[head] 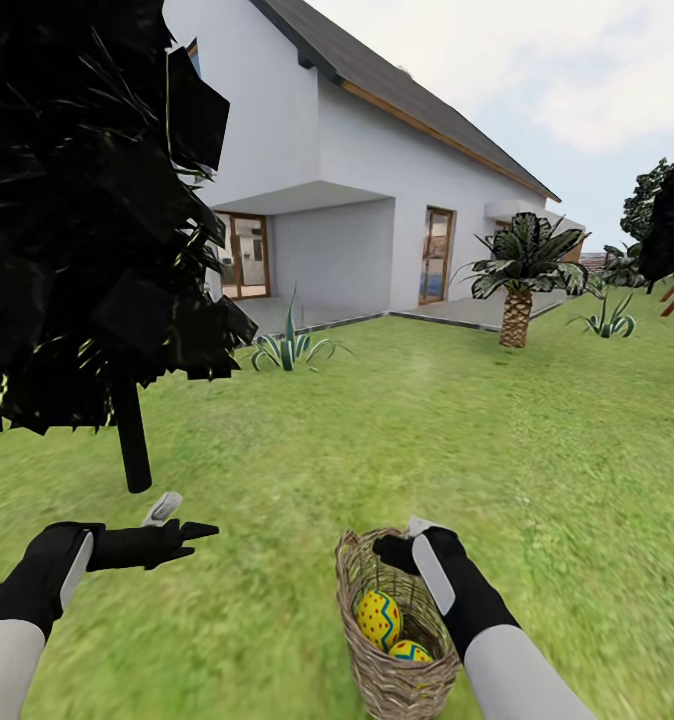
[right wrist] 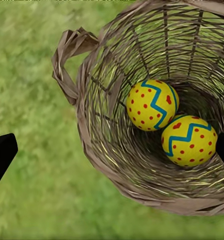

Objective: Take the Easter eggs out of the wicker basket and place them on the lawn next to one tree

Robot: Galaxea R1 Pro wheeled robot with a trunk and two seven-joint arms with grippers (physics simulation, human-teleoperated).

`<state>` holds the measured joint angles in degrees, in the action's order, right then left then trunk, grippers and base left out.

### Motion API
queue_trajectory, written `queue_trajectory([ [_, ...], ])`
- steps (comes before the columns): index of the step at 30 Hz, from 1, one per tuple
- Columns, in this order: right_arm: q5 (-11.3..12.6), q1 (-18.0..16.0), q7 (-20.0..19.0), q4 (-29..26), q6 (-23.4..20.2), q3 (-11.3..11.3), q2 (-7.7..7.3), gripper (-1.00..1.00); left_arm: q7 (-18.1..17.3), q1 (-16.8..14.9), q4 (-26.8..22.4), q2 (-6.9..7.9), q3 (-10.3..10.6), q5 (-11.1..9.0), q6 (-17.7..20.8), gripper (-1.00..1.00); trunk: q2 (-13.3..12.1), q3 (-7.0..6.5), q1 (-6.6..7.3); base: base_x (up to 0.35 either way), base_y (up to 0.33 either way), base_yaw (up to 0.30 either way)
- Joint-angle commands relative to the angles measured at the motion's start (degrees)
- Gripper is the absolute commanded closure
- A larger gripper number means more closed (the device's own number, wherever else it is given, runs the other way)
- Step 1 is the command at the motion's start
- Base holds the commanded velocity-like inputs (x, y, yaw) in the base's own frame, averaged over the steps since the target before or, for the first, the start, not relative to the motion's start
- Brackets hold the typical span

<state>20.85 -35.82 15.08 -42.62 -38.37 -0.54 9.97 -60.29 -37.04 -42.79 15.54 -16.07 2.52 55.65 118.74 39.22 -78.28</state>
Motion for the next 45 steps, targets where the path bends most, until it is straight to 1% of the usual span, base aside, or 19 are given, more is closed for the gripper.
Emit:
queue_trajectory([
  [1, 0.6, -0.13, 0.45, 0.05, -0.1, -0.06, 0.03, -1.0, -0.35, -0.05, -0.02, -0.01, -0.13, 0.26, 0.43, -1.0, 0.03, 0.07, 0.01, 0.009, 0.004, 0.0],
  [9, 1.0, -0.34, 0.4, 0.95, 0.09, -0.08, 0.03, -1.0, -0.35, -0.05, -0.02, -0.05, -0.11, 0.29, 0.43, -1.0, 0.03, 0.07, 0.01, 0.006, 0.001, 0.0],
  [16, 0.86, -0.42, 0.51, 1.57, 0.06, -0.08, 0.03, -1.0, -0.35, -0.05, -0.02, -0.07, -0.11, 0.29, 0.37, -1.0, 0.03, 0.07, 0.01, 0.088, -0.069, 0.0],
  [18, 0.74, -0.82, 1.13, 2.65, 0.05, -0.08, 0.03, -1.0, -0.35, -0.05, -0.02, -0.05, -0.15, 0.29, 0.35, -1.0, 0.03, 0.07, 0.01, 0.023, -0.021, 0.0],
  [22, 0.63, -2.01, 4.06, 5.78, 0.12, -0.08, 0.03, -1.0, -0.35, -0.05, -0.02, -0.02, -0.18, 0.29, 0.34, -1.0, 0.03, 0.07, 0.01, 0.007, -0.006, 0.0],
  [25, 0.56, -2.22, 5.11, 6.62, 0.13, -0.08, 0.03, -1.0, -0.33, -0.05, -0.02, -0.02, -0.16, 0.29, 0.34, -1.0, 0.03, 0.07, 0.01, 0.002, -0.002, 0.0],
  [35, 0.49, -2.41, 7.29, 7.11, 0.07, -0.05, 0.03, -1.0, -0.27, -0.05, -0.02, -0.07, -0.1, 0.29, 0.25, -1.0, 0.03, 0.07, 0.01, 0.0, -0.086, 0.0],
  [45, 0.48, -2.42, 7.49, 7.11, 0.14, 0.01, 0.03, -1.0, -0.19, -0.05, -0.02, -0.07, -0.1, 0.29, 0.24, -1.0, 0.03, 0.07, 0.01, 0.049, -0.059, 0.0],
])
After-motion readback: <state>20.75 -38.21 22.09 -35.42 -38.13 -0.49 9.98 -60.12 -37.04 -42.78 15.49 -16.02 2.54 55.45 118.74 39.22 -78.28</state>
